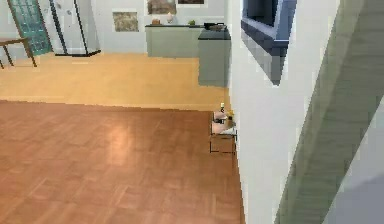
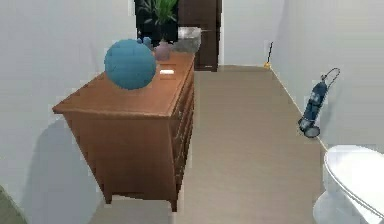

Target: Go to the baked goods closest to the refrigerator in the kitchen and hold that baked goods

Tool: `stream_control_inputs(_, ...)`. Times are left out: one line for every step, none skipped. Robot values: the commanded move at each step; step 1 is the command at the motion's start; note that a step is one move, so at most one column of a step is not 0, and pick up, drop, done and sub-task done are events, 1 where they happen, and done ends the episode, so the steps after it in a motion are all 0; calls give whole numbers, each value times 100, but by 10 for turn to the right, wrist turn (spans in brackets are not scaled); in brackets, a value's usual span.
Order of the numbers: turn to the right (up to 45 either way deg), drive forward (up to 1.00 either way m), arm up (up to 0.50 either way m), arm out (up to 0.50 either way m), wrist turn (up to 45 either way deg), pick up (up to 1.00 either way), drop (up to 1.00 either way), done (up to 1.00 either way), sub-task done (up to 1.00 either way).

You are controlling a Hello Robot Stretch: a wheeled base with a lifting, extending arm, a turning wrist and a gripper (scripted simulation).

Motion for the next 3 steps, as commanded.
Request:
stream_control_inputs(0,35,0,0,0,0,0,0,0)
stream_control_inputs(0,100,0,0,0,0,0,0,0)
stream_control_inputs(0,100,0,0,0,0,0,0,0)
